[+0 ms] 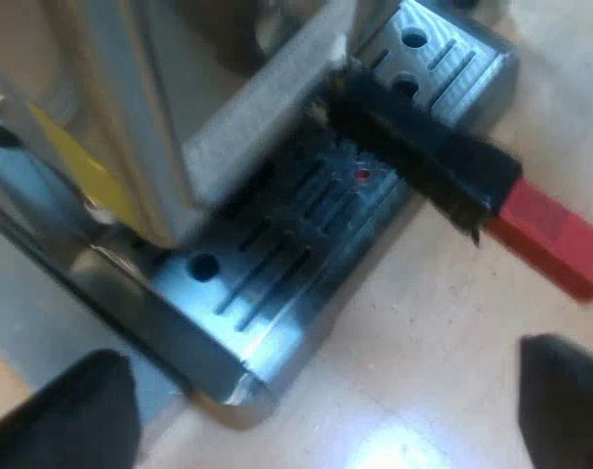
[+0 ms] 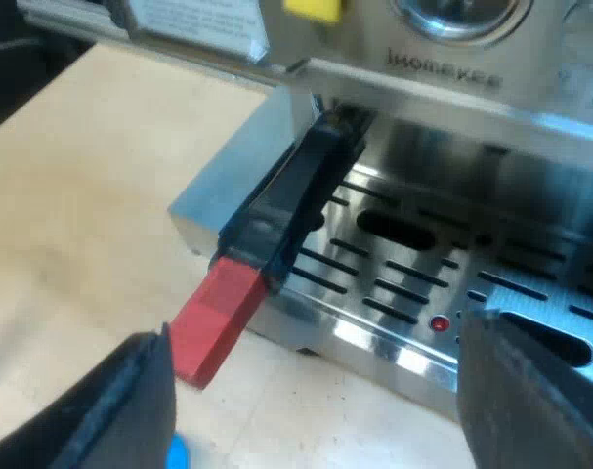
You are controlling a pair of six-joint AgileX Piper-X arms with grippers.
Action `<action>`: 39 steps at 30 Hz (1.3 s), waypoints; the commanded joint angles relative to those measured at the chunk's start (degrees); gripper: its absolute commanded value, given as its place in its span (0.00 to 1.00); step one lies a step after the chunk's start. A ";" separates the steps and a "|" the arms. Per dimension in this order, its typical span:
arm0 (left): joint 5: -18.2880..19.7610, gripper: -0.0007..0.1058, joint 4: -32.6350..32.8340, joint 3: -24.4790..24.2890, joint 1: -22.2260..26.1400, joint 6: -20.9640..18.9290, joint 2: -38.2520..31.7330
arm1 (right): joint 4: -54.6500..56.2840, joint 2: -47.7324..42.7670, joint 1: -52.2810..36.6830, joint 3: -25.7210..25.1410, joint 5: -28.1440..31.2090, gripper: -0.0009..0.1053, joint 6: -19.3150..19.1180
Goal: Put the handle in the coffee machine
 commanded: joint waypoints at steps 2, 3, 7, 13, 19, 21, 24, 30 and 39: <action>0.63 0.78 -1.02 -5.06 1.24 -5.26 -1.20 | 13.50 -0.62 -7.86 -8.40 -4.99 0.60 -2.65; 0.86 0.78 -1.38 -5.47 1.24 -5.26 -1.20 | 15.80 -0.66 -9.90 -10.17 -5.00 0.60 -4.27; 1.93 0.78 -1.70 -9.64 1.24 -14.63 -1.20 | 21.40 -1.24 -18.02 -14.47 -4.99 0.60 -5.44; -4.61 0.78 -6.45 -10.50 1.24 -20.44 -6.35 | 25.05 -5.41 -30.72 -14.80 -4.99 0.60 -5.44; -7.41 0.78 -6.84 -10.16 1.24 -20.15 -15.57 | 26.90 -8.59 -40.45 -14.61 -6.28 0.60 -7.20; -9.07 0.78 -6.84 -9.49 1.24 -19.70 -18.23 | 26.90 -8.91 -41.84 -14.57 -6.45 0.60 -7.31; -9.91 0.78 -6.05 -6.55 1.24 -19.71 -24.28 | 26.10 -14.98 -54.45 -8.57 -10.40 0.60 -12.01; -12.32 0.78 -1.98 3.10 1.24 -19.81 -36.40 | 25.49 -21.96 -60.91 0.71 -16.39 0.60 -14.03; -15.42 0.78 3.49 15.06 1.24 -19.81 -56.47 | 23.45 -41.77 -60.99 12.61 -16.38 0.60 -17.01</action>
